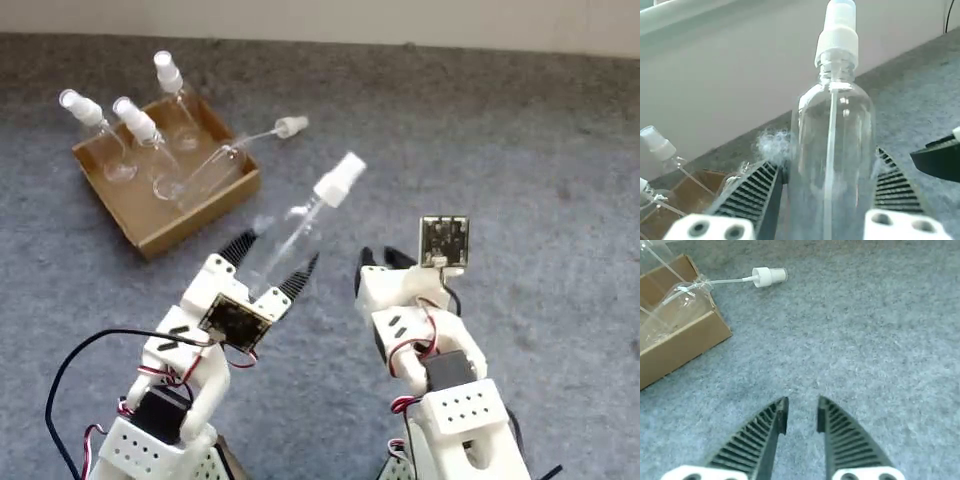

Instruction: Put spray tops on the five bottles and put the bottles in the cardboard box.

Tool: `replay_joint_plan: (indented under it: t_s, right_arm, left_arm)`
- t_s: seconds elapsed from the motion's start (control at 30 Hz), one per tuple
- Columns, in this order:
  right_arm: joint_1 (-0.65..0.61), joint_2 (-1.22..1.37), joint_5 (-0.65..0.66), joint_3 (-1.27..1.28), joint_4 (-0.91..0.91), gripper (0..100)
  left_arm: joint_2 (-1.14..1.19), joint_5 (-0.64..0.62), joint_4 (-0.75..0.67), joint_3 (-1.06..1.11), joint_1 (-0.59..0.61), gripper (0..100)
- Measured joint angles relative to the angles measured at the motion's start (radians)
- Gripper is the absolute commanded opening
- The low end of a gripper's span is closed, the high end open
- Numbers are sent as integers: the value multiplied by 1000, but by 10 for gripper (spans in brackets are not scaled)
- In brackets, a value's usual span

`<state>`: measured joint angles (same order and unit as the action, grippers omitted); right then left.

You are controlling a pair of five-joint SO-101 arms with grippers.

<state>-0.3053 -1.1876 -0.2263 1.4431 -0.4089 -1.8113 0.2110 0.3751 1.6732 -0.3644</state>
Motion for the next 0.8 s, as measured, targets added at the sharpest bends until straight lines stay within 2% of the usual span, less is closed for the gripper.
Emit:
replay_joint_plan:
  t_s: [0.2, 0.37, 0.6, 0.8]
  right_arm:
    - [-3, 0, 0, 54, 199, 48]
    - [23, 0, 0, 138, 385, 48]
    - [-6, 0, 0, 147, 528, 48]
    - [-9, 0, 0, 147, 554, 48]
  left_arm:
    - [0, 0, 121, 0, -57, 119]
    - [0, 0, 129, 0, -57, 119]
    - [0, 0, 213, 0, -64, 119]
    - [0, 0, 258, 0, -64, 119]
